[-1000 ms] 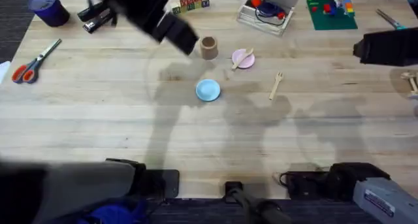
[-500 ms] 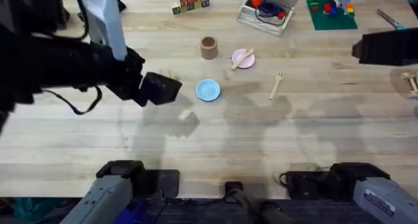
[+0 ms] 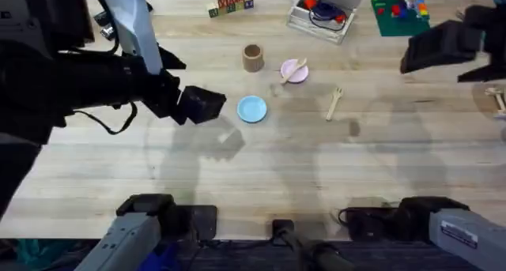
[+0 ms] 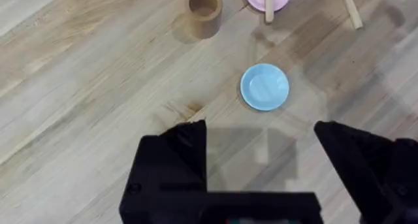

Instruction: Pick up a utensil and set it on the pink plate, then put the other utensil in the container.

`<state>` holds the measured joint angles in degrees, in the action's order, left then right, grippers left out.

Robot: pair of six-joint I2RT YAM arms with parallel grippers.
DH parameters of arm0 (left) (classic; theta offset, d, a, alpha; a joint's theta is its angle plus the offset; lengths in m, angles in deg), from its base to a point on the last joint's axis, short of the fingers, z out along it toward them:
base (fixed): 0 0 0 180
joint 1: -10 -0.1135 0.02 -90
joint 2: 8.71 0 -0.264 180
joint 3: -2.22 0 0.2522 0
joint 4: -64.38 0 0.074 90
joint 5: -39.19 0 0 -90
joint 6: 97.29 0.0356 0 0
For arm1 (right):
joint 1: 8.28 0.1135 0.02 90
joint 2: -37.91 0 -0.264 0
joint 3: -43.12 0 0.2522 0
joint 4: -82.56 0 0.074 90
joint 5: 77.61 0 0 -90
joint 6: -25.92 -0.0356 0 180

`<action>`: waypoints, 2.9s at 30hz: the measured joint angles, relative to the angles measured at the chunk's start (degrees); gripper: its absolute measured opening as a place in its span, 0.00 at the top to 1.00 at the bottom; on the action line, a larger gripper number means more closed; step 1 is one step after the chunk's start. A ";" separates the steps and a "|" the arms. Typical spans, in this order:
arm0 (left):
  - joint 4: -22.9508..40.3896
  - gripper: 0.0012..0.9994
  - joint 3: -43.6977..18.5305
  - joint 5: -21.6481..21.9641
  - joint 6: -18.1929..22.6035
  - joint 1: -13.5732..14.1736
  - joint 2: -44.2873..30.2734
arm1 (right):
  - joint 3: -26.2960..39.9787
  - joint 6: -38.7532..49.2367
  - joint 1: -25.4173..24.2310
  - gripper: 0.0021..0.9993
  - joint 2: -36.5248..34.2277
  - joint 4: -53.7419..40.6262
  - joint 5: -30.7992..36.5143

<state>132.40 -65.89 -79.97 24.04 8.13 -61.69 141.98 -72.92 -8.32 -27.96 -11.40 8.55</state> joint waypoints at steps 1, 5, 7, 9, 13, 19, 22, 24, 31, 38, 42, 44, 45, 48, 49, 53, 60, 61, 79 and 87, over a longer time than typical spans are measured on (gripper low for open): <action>-0.09 0.00 0.00 -0.07 0.02 0.00 0.00 | -0.07 -1.94 0.00 0.00 -0.73 -0.08 0.00; -0.09 0.00 0.00 -0.26 0.01 0.00 -0.01 | -3.74 -9.50 0.00 0.00 -1.47 0.74 0.00; -0.09 0.00 0.00 -0.31 0.02 0.00 0.00 | -7.62 -13.11 0.00 0.00 -1.47 1.67 0.00; -0.09 0.00 0.00 -0.44 0.02 0.00 -0.02 | -11.59 -16.31 0.00 0.00 -1.60 2.77 -0.03; -0.09 0.00 0.00 -0.68 0.02 0.00 -0.02 | -18.74 -21.74 0.70 0.00 -1.60 8.13 -0.02; -0.10 0.00 0.00 -0.88 0.01 0.00 -0.01 | -25.10 -27.08 4.07 0.00 -2.06 15.46 0.00; -0.09 0.00 0.00 -0.88 0.02 0.00 0.00 | -25.35 -28.97 5.12 0.00 -3.74 15.79 0.45; -0.09 0.00 0.00 -0.88 0.02 0.00 0.00 | -25.35 -29.80 5.29 0.00 -5.51 15.94 0.79; -0.09 0.00 0.00 -0.88 0.02 0.00 -0.02 | -25.40 -30.64 5.56 0.00 -13.22 18.56 1.20; -0.07 0.00 0.00 -0.88 0.02 0.00 -0.01 | -25.42 -30.82 8.37 0.00 -17.03 26.13 1.27; -0.07 0.00 0.00 -0.88 0.02 0.00 -0.02 | -25.42 -30.82 9.42 0.00 -18.60 28.02 1.25; -0.07 0.00 0.00 -0.86 0.02 0.00 -0.01 | -25.39 -30.82 9.46 0.00 -19.88 27.90 1.27; -0.07 0.00 0.00 -0.86 0.02 0.00 -0.02 | -25.21 -30.82 9.46 0.00 -20.71 27.73 1.27; -0.07 0.00 0.00 -0.86 0.03 0.00 0.00 | -23.15 -30.77 9.46 0.00 -23.93 26.17 1.27; -0.07 0.00 0.00 -0.85 0.02 0.00 0.00 | -21.94 -30.71 9.46 0.00 -25.17 25.59 1.27; -0.07 0.00 0.00 -0.87 0.02 0.00 -0.02 | -15.56 -30.14 9.51 0.00 -30.69 23.97 1.27; -0.07 0.00 0.00 -0.88 0.02 0.00 0.00 | -10.71 -29.73 9.60 0.00 -38.23 23.70 1.27; -0.07 0.00 0.00 -0.87 0.02 0.00 -0.01 | -10.71 -29.73 9.62 0.00 -38.98 23.59 1.27; -0.07 0.00 0.00 -0.85 0.02 0.00 0.00 | -10.71 -33.11 12.26 0.00 -41.23 25.65 5.64; -0.02 0.00 0.00 -0.85 0.04 0.00 -0.02 | -13.06 -35.22 13.33 0.00 -39.93 29.12 6.03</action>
<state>132.38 -65.89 -80.83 24.08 8.13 -61.70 128.92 -108.15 5.02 -67.90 17.72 14.59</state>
